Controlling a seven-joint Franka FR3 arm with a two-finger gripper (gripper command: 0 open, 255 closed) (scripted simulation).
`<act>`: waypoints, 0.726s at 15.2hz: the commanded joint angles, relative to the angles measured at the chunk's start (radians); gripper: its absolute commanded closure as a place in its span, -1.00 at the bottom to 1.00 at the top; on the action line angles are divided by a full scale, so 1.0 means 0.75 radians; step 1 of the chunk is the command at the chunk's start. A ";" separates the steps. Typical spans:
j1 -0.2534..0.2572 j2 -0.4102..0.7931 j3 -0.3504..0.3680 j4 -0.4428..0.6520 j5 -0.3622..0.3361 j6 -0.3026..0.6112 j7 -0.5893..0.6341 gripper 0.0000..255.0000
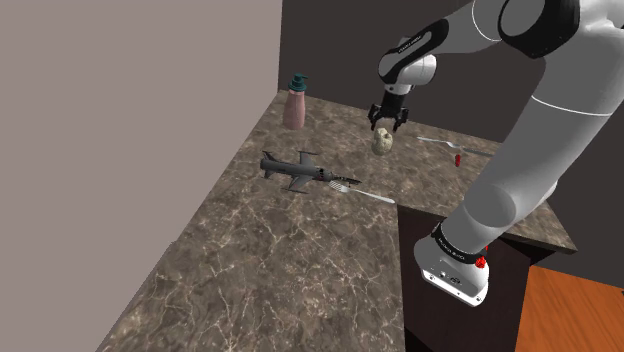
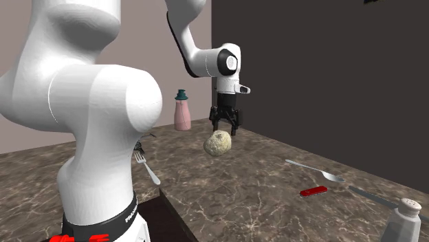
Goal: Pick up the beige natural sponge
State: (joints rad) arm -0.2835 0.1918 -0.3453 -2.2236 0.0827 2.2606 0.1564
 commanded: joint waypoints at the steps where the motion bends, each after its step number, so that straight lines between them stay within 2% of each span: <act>1: -0.002 0.023 0.003 -0.011 0.012 0.032 -0.008 -1.00; 4: -0.005 0.045 0.007 -0.015 0.023 0.057 -0.015 -1.00; 5: -0.006 0.047 0.007 -0.012 0.024 0.056 -0.017 1.00; 11: -0.008 0.054 0.007 -0.006 0.027 0.056 -0.020 1.00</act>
State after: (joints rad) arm -0.2892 0.2288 -0.3407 -2.2264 0.1018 2.3034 0.1418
